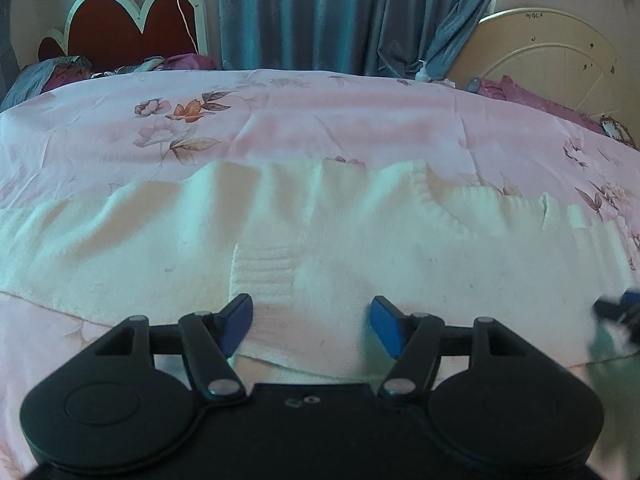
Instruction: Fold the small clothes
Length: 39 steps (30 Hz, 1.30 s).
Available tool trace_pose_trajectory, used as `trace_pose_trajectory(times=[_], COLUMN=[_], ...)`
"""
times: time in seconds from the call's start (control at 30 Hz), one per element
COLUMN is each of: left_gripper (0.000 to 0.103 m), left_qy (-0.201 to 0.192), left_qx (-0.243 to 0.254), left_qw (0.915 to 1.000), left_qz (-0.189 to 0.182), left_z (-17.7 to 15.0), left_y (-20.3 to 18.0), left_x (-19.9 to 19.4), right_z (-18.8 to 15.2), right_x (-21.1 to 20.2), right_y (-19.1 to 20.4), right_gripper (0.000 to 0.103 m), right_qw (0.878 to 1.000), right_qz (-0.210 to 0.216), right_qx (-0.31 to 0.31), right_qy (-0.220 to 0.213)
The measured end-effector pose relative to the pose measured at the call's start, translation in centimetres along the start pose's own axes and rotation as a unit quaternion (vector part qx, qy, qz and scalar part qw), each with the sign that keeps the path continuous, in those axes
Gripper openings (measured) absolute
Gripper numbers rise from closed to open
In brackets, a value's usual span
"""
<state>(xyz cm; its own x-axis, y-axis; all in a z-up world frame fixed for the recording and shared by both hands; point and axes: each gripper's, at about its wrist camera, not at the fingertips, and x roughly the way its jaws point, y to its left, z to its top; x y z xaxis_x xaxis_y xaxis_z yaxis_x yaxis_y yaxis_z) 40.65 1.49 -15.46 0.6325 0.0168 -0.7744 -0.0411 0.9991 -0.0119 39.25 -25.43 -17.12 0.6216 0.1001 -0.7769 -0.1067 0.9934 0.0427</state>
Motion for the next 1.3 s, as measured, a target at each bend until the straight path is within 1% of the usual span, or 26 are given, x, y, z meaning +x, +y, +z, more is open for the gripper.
trace_pose_trajectory(times=[0.07,0.1,0.13,0.23,0.33,0.47,0.63,0.8,0.97,1.13,1.23,1.3], left_gripper=[0.067,0.072,0.073,0.074,0.074,0.075,0.075,0.073,0.070,0.069,0.069,0.065], left_qy=[0.002,0.002,0.002,-0.001,-0.002,-0.004,0.004,0.020,0.018,0.001,-0.010,-0.024], left_qx=[0.002,0.003,0.004,0.003,-0.002,-0.023,-0.080,-0.144,-0.207,-0.236,-0.261,-0.276], left_qw=[1.0000,1.0000,0.9999,0.9999,0.9999,0.9995,0.9957,0.9869,0.9753,0.9684,0.9618,0.9573], left_qz=[0.006,0.008,0.012,0.013,0.015,0.022,0.046,0.070,0.075,0.080,0.080,0.082], left_z=[0.2,0.2,0.2,0.1,0.0,-0.2,-1.0,-2.2,-2.5,-1.5,-0.8,-0.4], left_y=[0.4,0.5,0.8,1.9,3.4,7.0,13.6,20.3,25.9,29.1,31.4,32.9], left_x=[-0.3,-0.6,-0.9,-1.8,-2.5,-3.4,-3.8,-3.4,-2.7,-1.9,-0.8,-0.2], right_z=[0.1,0.3,0.4,0.7,1.1,1.5,2.2,3.0,3.7,4.0,4.0,3.9], right_x=[-0.3,-0.7,-1.3,-2.7,-2.9,-3.0,-2.4,-1.3,-0.2,0.6,1.1,1.4], right_y=[0.4,0.5,0.7,2.0,4.2,7.9,13.0,17.4,21.1,22.9,23.1,22.9], right_gripper=[0.053,0.053,0.053,0.053,0.053,0.053,0.053,0.053,0.053,0.053,0.053,0.053], right_qw=[1.000,1.000,1.000,1.000,0.999,0.998,0.995,0.992,0.990,0.990,0.992,0.993], right_qz=[-0.008,-0.004,0.004,0.014,0.042,0.065,0.094,0.114,0.127,0.125,0.115,0.109], right_qx=[0.000,0.005,0.010,0.005,0.006,-0.009,-0.030,-0.043,-0.056,-0.058,-0.055,-0.050], right_qy=[0.002,0.002,-0.004,-0.021,-0.014,-0.015,-0.016,-0.015,-0.014,-0.011,-0.007,-0.001])
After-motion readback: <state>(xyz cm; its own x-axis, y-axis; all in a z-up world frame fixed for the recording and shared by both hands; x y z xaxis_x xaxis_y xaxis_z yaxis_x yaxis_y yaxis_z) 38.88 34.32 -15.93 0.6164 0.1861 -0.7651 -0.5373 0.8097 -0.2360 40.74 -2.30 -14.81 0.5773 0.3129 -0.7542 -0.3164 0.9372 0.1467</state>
